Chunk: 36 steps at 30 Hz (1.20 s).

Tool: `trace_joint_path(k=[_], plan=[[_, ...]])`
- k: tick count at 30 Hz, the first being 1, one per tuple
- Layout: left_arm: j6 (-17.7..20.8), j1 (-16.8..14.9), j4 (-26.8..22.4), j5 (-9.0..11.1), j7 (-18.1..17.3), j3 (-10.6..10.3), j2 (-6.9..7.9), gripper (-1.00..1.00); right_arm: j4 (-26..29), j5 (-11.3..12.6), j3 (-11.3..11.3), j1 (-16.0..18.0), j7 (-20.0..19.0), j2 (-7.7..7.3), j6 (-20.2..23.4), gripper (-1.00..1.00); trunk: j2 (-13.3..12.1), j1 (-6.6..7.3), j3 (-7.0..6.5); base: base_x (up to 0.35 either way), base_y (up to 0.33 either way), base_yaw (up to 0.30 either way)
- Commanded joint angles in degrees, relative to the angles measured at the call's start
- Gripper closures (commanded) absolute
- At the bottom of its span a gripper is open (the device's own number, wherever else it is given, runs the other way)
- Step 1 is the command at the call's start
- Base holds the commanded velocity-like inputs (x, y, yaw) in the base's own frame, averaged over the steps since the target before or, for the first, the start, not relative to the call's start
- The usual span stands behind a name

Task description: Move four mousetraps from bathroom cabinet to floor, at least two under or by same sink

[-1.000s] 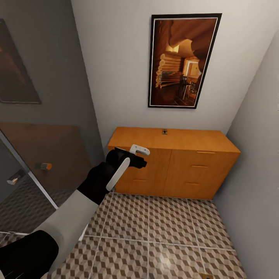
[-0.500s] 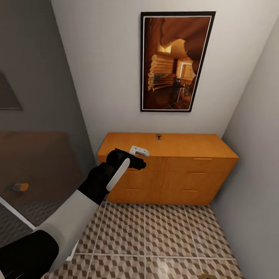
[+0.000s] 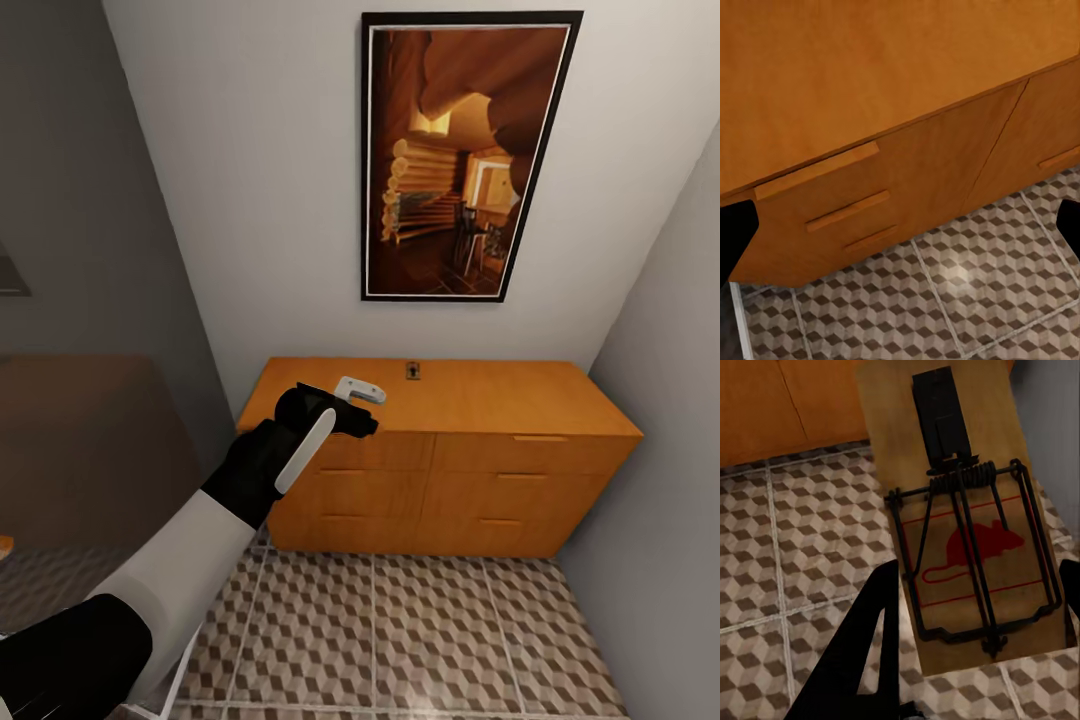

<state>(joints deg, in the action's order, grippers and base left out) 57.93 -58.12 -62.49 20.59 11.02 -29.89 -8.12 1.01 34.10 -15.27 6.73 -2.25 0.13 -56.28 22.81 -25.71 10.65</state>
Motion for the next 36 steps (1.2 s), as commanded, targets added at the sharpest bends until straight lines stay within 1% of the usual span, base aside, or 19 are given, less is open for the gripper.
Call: trace_joint_path(k=[1, 2, 4, 6, 8, 14, 18, 27, 36], plan=[[0.2, -0.1, 0.0, 0.6, 0.6, -0.1, -0.01, -1.0, 0.0, 0.3, -0.4, -0.4, -0.4, 0.11, -0.9, 1.0, 0.1, -0.07, 0.11, 0.329, -0.118, 0.0], [0.2, -0.1, 0.0, 0.6, 0.6, -0.1, -0.02, -1.0, 0.0, -0.2, -0.4, -0.8, -0.5, 0.19, -1.4, 1.0, 0.1, -0.07, 0.11, 0.329, -0.127, 0.0], [0.2, -0.1, 0.0, 0.6, 0.6, -0.1, -0.09, -1.0, 0.0, -3.8, -0.3, -1.9, -0.5, 0.38, -2.8, 1.0, 0.1, -0.07, 0.11, 0.329, -0.154, 0.0], [0.2, -0.1, 0.0, 0.6, 0.6, -0.1, -0.12, -1.0, 0.0, -5.0, -0.4, -2.1, -0.5, 0.5, -3.0, 1.0, 0.1, -0.07, 0.11, 0.329, -0.165, 0.0], [0.2, -0.1, 0.1, 0.6, 0.6, -0.1, -0.13, -1.0, 0.0, -5.6, -0.4, -2.2, -0.5, 0.75, -3.1, 1.0, 0.1, -0.07, 0.11, 0.328, -0.168, 0.0], [0.2, -0.1, 0.1, 0.6, 0.6, -0.1, -0.14, -1.0, 0.0, -6.2, -0.4, -2.3, -0.5, 1.61, -3.2, 1.0, 0.1, -0.07, 0.11, 0.317, -0.178, 0.0], [0.2, -0.1, 0.1, 0.6, 0.6, -0.2, -0.14, -1.0, 0.0, -6.4, -0.4, -2.3, -0.5, 1.69, -3.2, 1.0, 0.1, -0.07, 0.11, 0.202, -0.128, 0.0], [0.2, -0.1, 0.3, 0.6, 0.6, -0.2, -0.06, -1.0, 0.0, -6.4, -0.4, -2.3, -0.5, 1.79, -3.1, 1.0, 0.1, -0.07, 0.11, 0.046, -0.034, 0.0], [0.1, -0.1, 0.5, 0.6, 0.6, -0.2, -0.13, -1.0, 0.0, -6.4, -0.4, -2.3, -0.5, 1.86, -3.1, 1.0, 0.1, -0.07, 0.11, 0.202, -0.178, 0.0]])
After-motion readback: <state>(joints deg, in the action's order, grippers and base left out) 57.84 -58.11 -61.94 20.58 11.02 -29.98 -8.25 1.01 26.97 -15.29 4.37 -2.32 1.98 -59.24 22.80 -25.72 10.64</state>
